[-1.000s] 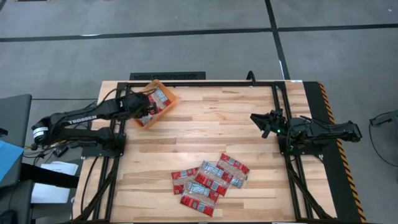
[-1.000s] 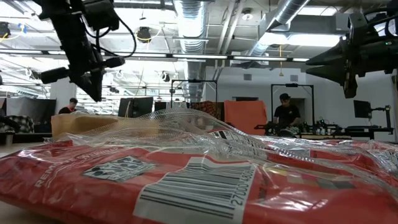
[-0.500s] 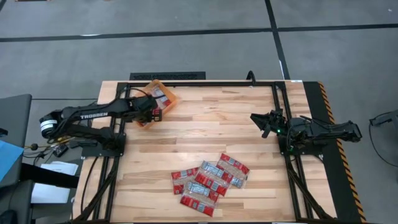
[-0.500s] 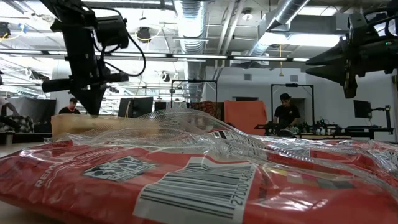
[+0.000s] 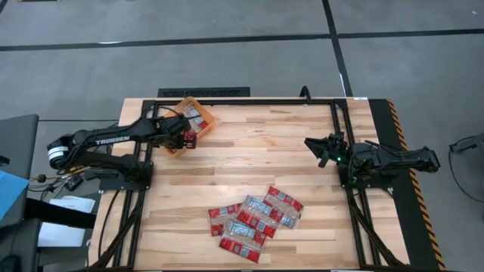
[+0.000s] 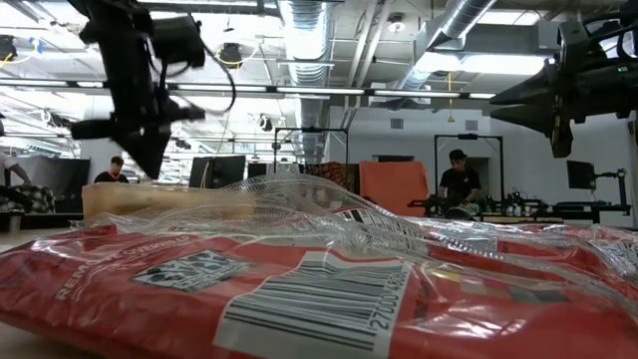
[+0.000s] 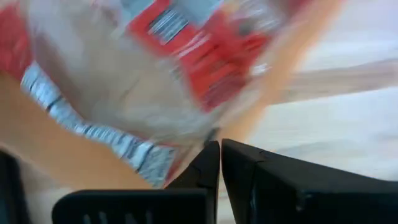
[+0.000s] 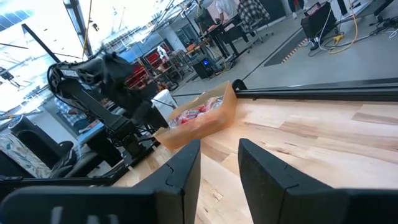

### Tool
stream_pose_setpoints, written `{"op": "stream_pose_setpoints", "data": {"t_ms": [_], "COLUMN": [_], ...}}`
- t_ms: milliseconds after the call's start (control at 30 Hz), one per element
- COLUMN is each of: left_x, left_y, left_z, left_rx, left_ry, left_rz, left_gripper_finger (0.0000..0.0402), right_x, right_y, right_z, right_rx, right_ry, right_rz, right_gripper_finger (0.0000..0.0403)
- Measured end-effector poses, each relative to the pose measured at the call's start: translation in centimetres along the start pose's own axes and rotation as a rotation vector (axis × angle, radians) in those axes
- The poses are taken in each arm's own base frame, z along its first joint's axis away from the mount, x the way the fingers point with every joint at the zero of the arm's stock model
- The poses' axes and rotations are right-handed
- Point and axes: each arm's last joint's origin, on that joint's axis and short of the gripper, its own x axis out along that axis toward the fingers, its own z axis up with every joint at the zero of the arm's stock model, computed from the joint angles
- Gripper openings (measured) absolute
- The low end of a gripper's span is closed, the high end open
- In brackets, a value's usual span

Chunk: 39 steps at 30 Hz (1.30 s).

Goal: Sort popcorn bags into baskets
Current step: Put the red popcorn pack into the orange bin

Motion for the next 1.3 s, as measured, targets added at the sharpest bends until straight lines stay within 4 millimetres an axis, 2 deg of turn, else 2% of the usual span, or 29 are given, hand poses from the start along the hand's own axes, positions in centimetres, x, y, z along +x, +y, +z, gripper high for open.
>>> {"op": "stream_pose_setpoints", "data": {"t_ms": [133,233,367,533,833,1033,1167,1300], "left_x": [-2.3,-3.5,-4.7,-5.6,-5.5,-5.3,-5.2,-4.7], "left_y": [-0.8,-2.4,-5.4,-8.4,-8.6,-8.5,-8.3,-7.8], "left_z": [0.8,0.9,0.0,-1.7,-2.7,-2.8,-2.9,-3.1], "left_rx": [0.044,0.099,0.253,0.368,0.399,0.396,0.396,0.398], "left_ry": [-0.004,-0.003,0.023,0.038,0.033,0.055,0.059,0.090], "left_rz": [-0.162,-0.377,-0.696,-0.942,-0.909,-0.884,-0.861,-0.788], "left_gripper_finger": [0.0040,0.0087,0.0159,0.0218,0.0228,0.0229,0.0229,0.0229], "right_x": [0.0,0.0,0.0,-0.1,0.2,0.2,0.1,-0.3], "right_y": [0.0,0.0,0.0,0.7,2.5,5.7,8.0,9.1], "right_z": [0.0,0.0,0.0,-0.1,-1.9,-3.4,-4.8,-7.5], "right_rx": [0.003,0.003,0.022,0.095,0.155,0.070,0.007,-0.043], "right_ry": [0.000,0.000,0.010,0.141,0.701,0.989,1.126,1.274], "right_rz": [0.000,0.000,0.016,0.181,0.252,0.282,0.273,0.184], "right_gripper_finger": [0.0139,0.0144,0.0149,0.0129,0.0052,0.0010,0.0013,0.0026]}}
